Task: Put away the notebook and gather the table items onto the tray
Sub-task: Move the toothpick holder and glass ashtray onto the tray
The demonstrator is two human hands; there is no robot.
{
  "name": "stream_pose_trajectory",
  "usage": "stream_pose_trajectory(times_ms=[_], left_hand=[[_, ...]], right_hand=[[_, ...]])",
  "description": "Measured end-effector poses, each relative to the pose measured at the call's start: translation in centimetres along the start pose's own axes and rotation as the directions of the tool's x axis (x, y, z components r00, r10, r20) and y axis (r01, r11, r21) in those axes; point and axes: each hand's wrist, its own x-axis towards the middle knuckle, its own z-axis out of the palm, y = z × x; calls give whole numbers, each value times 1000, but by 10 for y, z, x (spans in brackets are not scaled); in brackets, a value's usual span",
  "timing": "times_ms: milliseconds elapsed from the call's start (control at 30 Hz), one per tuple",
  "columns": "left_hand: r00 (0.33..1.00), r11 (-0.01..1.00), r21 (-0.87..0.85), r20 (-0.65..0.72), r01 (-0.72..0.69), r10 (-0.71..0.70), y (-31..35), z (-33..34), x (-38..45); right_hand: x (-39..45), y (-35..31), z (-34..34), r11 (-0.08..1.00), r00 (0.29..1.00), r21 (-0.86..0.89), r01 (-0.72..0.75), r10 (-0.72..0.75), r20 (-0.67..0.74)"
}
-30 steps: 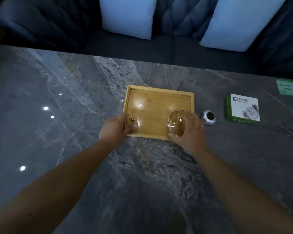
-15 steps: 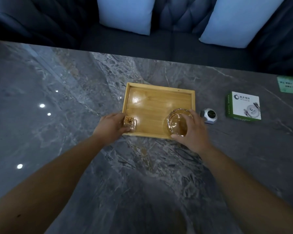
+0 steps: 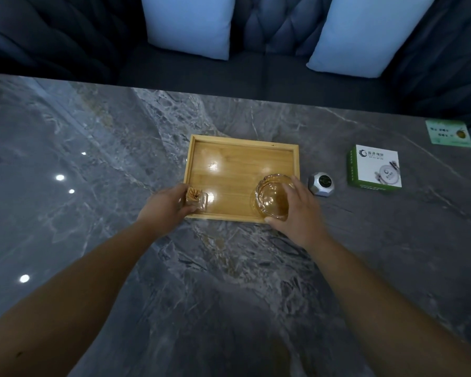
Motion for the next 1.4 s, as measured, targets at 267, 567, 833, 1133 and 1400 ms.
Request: stream_pose_trajectory(times_ms=[267,567,833,1133,1400], left_hand=[[998,999,-36,-53,-17,15,-4,6,-2],[998,993,-113,-66,-17,9,-1,8,-14],[991,994,-109,-128,25,-39,8,4,-30],[932,986,93,-324,-139,162,83,-3,-28],[886,889,198,-138,-413,442,175,46,14]], right_hand=[[-7,5,-3,998,998,2,62,-62,-26],[-10,10,-4,998,999,52,46,-46,-4],[-28,23,-16,993,1000,115,-22,24,-8],[-44,47,-31,991,992,92,-94,101,-77],[-56,88,-54,983,970,55,-173,180,-164]])
